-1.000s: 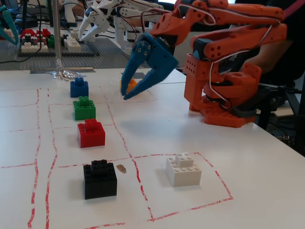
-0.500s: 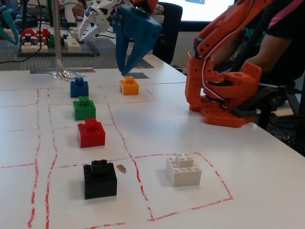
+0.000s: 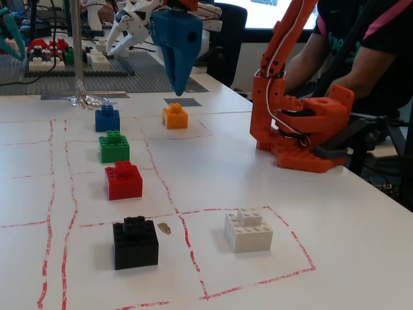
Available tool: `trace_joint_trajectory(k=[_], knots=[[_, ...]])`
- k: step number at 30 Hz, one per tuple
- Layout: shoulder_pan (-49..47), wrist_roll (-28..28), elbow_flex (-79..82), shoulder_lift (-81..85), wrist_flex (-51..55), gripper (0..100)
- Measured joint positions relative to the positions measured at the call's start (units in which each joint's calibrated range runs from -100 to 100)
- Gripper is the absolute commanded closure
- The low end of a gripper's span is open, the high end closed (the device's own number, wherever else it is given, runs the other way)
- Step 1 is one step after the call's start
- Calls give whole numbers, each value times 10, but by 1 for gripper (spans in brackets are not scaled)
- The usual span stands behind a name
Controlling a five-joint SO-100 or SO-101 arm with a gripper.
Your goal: Grab the block and put it in the grey marker
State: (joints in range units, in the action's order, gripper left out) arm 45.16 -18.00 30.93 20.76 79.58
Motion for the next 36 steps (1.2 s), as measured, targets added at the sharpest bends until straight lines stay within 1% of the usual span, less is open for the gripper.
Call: trace_joint_trajectory(k=[2, 4, 7, 9, 13, 19, 25, 29, 36], knots=[[22, -1, -21, -18, 8, 91], [37, -2, -32, -33, 10, 83], [57, -3, -41, -46, 27, 74], [66, -2, -61, -46, 30, 70], [63, -2, -70, -54, 52, 67], [63, -2, -70, -66, 53, 62], [70, -4, -70, -115, 55, 61], [86, -7, -70, -145, 35, 61], [81, -11, -70, -199, -5, 63]])
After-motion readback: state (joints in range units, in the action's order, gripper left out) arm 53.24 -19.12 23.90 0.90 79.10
